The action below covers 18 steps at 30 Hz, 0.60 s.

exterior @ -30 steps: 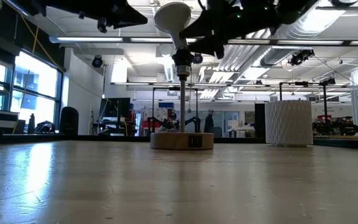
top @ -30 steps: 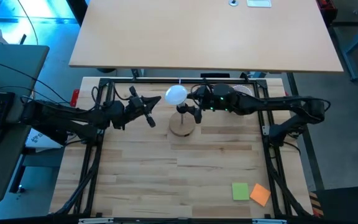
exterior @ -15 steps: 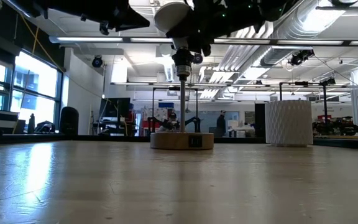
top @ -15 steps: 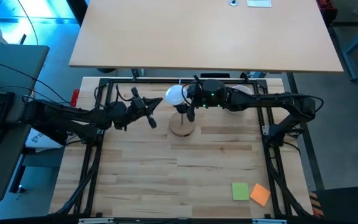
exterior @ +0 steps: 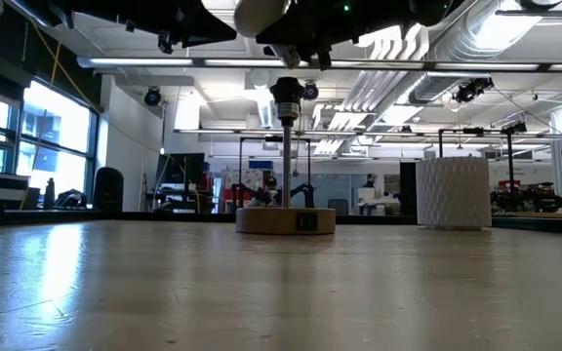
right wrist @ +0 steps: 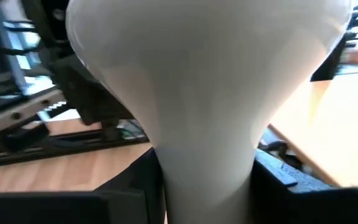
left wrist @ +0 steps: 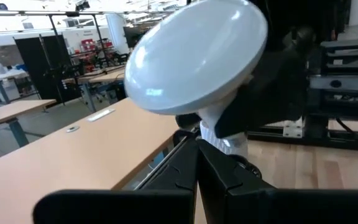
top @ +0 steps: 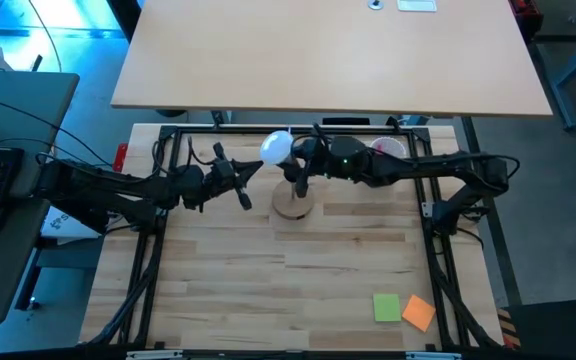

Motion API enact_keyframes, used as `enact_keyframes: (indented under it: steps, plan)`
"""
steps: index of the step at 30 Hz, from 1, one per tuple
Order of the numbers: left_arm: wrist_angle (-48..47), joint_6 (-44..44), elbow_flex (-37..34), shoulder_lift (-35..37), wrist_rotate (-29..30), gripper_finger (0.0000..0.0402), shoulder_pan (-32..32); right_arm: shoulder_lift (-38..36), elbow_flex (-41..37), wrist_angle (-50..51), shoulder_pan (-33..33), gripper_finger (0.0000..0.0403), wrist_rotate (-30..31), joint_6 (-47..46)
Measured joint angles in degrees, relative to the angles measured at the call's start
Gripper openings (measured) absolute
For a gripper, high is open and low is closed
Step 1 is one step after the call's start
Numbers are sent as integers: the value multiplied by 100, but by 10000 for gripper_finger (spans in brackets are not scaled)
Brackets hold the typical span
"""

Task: Screw lightbulb
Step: Insert the white lightbulb into the desk lamp

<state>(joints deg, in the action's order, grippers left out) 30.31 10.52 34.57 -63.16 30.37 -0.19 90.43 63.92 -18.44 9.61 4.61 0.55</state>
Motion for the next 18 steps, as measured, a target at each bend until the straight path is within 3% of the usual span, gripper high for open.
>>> enact_keyframes:
  steps: [6, 10, 15, 18]
  plan:
    - [-310, -98, 2, 0, 4, 0, 2, -202, -13, 133, -286, 146, 571, 298]
    - [-484, -144, 2, 0, 10, 0, -38, -659, -725, -226, -390, 144, 901, 182]
    - [-515, -142, 2, -31, -31, 0, -168, -1451, -2228, -1631, -356, 142, 988, -579]
    - [-307, -142, 2, -211, -441, 0, -175, -1595, -2941, -2861, -391, 142, 760, -905]
